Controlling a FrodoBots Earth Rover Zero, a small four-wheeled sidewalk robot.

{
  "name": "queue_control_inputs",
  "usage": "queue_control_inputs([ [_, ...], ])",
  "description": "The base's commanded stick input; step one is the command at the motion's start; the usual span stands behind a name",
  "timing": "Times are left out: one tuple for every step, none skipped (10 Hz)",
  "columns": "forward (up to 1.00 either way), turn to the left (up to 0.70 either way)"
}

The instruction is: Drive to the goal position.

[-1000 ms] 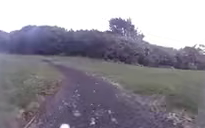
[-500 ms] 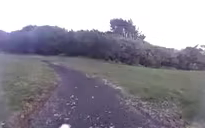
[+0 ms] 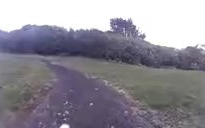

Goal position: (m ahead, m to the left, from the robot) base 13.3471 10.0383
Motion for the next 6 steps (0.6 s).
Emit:
queue_control_inputs([
  [0.7, 0.35],
  [0.7, 0.35],
  [0.7, 0.35],
  [0.7, 0.35],
  [0.7, 0.35],
  [0.7, 0.32],
])
